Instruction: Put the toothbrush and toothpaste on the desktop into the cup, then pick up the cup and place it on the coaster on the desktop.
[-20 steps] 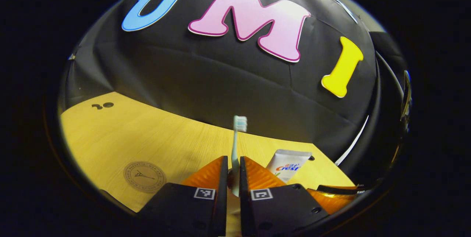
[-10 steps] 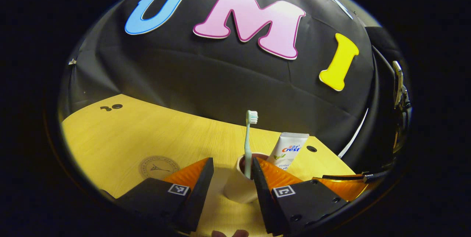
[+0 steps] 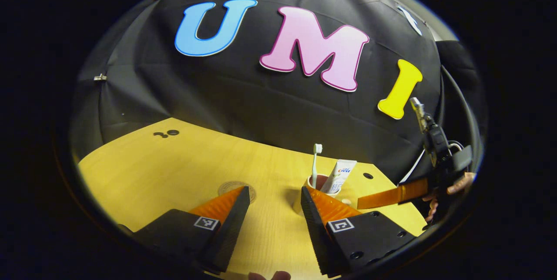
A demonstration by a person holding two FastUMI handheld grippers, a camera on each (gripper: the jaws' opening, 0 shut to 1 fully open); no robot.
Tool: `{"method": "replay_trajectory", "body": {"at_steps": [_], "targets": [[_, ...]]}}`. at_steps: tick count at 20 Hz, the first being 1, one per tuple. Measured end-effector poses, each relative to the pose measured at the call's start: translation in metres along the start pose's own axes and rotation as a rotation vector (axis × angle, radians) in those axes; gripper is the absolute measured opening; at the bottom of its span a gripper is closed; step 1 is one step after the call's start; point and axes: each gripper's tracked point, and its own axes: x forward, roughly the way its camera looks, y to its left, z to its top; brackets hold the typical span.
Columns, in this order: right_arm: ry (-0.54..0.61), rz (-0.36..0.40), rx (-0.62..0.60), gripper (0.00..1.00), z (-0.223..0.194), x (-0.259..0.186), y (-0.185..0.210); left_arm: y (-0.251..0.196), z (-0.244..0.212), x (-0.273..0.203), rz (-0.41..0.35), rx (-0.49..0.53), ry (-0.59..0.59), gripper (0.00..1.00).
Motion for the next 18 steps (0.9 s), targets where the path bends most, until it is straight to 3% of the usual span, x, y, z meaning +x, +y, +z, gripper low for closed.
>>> {"method": "replay_trajectory", "body": {"at_steps": [7, 13, 18], "targets": [[0.141, -0.076, -0.166, 0.67, -0.002, 0.023, 0.018, 0.056, 0.000, -0.066, 0.066, -0.027, 0.034, 0.77], [0.223, -0.122, -0.241, 0.67, -0.003, 0.050, 0.021, 0.092, -0.006, -0.098, 0.138, -0.058, 0.060, 0.77], [0.282, -0.131, -0.252, 0.67, -0.003, 0.065, 0.024, 0.107, -0.015, -0.118, 0.176, -0.024, 0.078, 0.77]]}}
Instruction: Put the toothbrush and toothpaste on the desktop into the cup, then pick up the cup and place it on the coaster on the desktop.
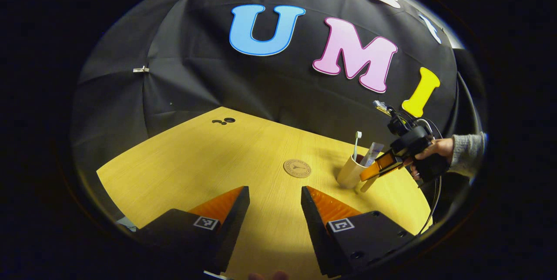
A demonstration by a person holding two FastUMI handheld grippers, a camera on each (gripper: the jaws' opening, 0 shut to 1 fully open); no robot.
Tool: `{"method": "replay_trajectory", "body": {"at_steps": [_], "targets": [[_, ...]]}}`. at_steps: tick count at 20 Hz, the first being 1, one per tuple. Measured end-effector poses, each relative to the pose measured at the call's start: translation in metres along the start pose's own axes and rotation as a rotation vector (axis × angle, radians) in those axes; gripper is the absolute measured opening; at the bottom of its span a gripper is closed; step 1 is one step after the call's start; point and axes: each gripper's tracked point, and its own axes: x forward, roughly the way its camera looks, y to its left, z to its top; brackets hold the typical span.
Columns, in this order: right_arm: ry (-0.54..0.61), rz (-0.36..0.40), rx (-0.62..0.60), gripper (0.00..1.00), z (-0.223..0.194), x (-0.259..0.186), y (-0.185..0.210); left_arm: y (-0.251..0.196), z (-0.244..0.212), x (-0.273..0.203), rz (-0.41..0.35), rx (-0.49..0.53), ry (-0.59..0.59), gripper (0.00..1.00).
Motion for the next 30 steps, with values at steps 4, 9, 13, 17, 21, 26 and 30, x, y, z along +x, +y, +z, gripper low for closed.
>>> {"method": "replay_trajectory", "body": {"at_steps": [4, 9, 13, 17, 21, 26, 30], "targets": [[0.029, -0.019, -0.035, 0.67, 0.003, 0.007, -0.001, 0.003, -0.003, -0.001, 0.009, 0.001, 0.010, 0.77], [0.051, -0.043, -0.053, 0.46, 0.002, 0.014, -0.006, 0.006, -0.001, 0.002, 0.021, -0.013, 0.006, 0.77], [0.042, -0.050, -0.072, 0.15, 0.003, 0.014, -0.006, 0.008, -0.002, 0.003, 0.026, -0.017, 0.010, 0.77], [0.023, -0.062, -0.085, 0.17, 0.003, 0.013, -0.007, 0.008, -0.002, 0.004, 0.024, -0.023, 0.012, 0.77], [-0.004, -0.073, -0.086, 0.17, 0.007, 0.008, -0.006, 0.007, 0.001, 0.005, 0.018, -0.013, 0.012, 0.77], [-0.032, -0.038, -0.072, 0.16, 0.018, -0.003, 0.015, 0.009, 0.002, 0.006, 0.007, -0.021, 0.017, 0.77], [-0.056, -0.002, -0.086, 0.16, 0.033, -0.007, 0.046, 0.015, 0.006, 0.002, 0.004, -0.025, 0.017, 0.76]]}}
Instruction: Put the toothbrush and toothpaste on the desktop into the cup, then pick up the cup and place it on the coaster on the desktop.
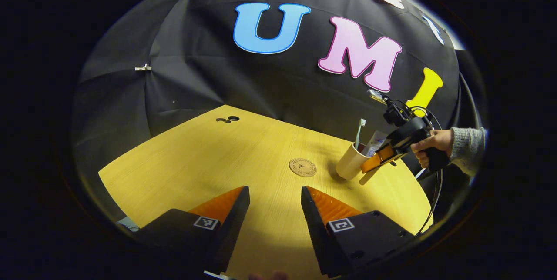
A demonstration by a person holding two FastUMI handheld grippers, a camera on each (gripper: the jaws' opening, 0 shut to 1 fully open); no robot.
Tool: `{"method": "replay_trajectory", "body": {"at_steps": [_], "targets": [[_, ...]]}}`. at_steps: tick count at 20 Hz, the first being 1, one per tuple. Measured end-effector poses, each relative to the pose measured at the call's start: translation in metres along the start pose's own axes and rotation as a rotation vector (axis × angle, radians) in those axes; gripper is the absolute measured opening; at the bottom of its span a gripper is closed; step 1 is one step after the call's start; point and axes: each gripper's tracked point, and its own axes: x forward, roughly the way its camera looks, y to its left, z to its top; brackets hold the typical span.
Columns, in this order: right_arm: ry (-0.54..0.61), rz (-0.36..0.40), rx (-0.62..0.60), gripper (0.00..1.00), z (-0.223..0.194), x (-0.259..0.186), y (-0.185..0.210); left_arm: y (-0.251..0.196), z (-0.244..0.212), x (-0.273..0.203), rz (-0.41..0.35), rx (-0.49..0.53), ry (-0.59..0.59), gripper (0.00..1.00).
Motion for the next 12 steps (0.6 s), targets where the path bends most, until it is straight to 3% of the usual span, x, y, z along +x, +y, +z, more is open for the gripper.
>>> {"method": "replay_trajectory", "body": {"at_steps": [12], "targets": [[0.007, 0.073, -0.077, 0.17, 0.047, 0.037, 0.089, 0.048, 0.008, -0.021, 0.071, -0.043, -0.016, 0.77]]}}
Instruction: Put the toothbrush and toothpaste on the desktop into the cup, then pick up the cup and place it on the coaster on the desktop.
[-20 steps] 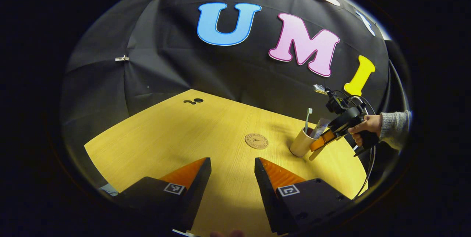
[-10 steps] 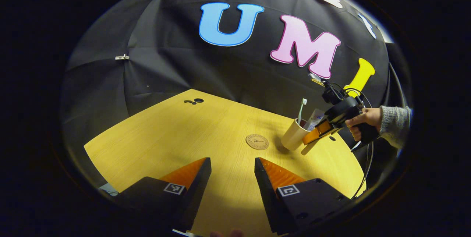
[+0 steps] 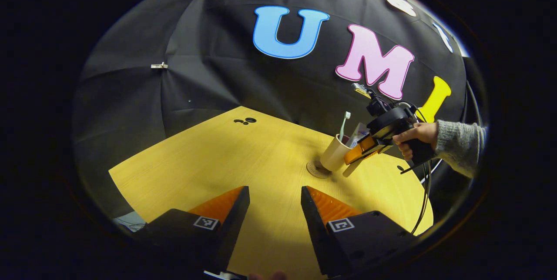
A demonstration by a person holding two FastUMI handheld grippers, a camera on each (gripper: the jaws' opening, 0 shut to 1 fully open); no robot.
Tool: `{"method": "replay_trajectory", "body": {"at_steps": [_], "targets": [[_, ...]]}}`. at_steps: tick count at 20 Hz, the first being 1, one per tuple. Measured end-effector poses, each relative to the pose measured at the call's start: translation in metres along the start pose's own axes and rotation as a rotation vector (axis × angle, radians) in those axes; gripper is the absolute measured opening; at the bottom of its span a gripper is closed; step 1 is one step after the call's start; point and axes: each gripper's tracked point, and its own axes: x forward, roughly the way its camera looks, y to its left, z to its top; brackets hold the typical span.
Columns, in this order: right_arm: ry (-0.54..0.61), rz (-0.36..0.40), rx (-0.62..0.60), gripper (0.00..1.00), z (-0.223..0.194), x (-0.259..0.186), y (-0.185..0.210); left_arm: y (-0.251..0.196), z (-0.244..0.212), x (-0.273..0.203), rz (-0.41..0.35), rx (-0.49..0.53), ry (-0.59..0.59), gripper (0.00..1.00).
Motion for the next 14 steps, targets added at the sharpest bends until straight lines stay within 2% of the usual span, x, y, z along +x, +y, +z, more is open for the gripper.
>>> {"method": "replay_trajectory", "body": {"at_steps": [6, 14], "targets": [[0.031, -0.005, -0.036, 0.16, 0.004, 0.023, 0.017, 0.015, 0.000, 0.000, 0.036, -0.028, 0.005, 0.76], [0.044, -0.011, -0.038, 0.17, 0.004, 0.031, 0.015, 0.014, 0.001, 0.010, 0.039, -0.042, 0.010, 0.77]]}}
